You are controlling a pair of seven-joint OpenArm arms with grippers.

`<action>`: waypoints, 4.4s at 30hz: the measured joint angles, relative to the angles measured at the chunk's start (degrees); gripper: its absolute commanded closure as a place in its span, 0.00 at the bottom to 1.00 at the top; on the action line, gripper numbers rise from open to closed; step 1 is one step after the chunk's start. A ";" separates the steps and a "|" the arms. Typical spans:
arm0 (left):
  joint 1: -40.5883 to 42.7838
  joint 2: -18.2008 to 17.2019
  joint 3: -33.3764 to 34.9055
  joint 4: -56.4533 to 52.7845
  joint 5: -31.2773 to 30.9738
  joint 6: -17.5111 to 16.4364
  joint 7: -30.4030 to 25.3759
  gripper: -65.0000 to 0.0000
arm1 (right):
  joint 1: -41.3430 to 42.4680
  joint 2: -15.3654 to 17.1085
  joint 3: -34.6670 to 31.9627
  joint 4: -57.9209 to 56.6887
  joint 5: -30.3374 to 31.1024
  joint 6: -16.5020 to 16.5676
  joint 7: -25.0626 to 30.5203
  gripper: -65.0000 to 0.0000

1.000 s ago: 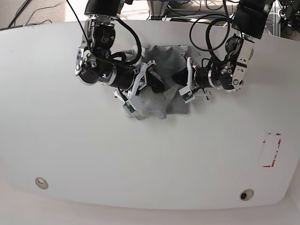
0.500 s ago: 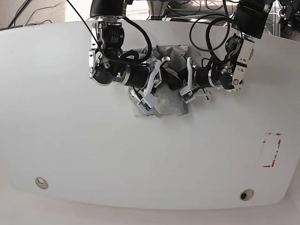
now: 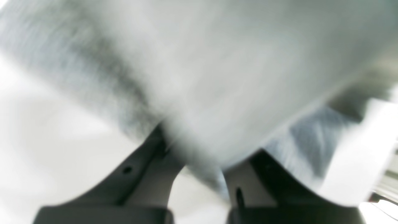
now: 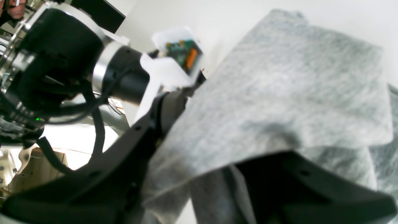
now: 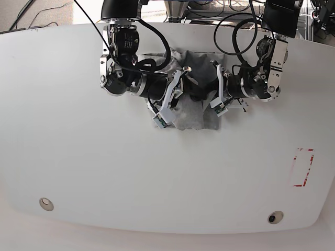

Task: Layout the t-shirt on the table in an organized manner, then fold the t-shirt properly
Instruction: 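Bring both grippers together over the shirt bundle, stacking the folds, then open the left gripper and move it away from the shirt, then tuck and flatten the shirt bundle edges with the right gripper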

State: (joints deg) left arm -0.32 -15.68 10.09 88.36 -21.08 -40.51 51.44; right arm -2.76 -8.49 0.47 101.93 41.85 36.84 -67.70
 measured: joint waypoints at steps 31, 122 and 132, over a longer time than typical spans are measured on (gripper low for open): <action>-2.29 -2.99 -19.45 11.26 -13.62 0.57 7.28 0.53 | 4.72 -0.13 -13.38 -4.61 -5.22 -4.26 2.58 0.43; 8.26 -12.35 -42.93 12.07 -13.68 0.44 8.76 0.54 | 8.39 14.53 -16.87 -10.14 9.86 -10.10 12.98 0.44; 9.05 -12.35 -42.91 12.00 -13.88 0.44 8.57 0.54 | 8.04 11.76 -16.65 -10.23 8.24 -10.27 13.33 0.44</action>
State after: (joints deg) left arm 8.73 -28.03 -32.82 100.36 -34.96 -40.07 60.01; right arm 5.28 3.27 -16.19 91.70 50.09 26.57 -54.37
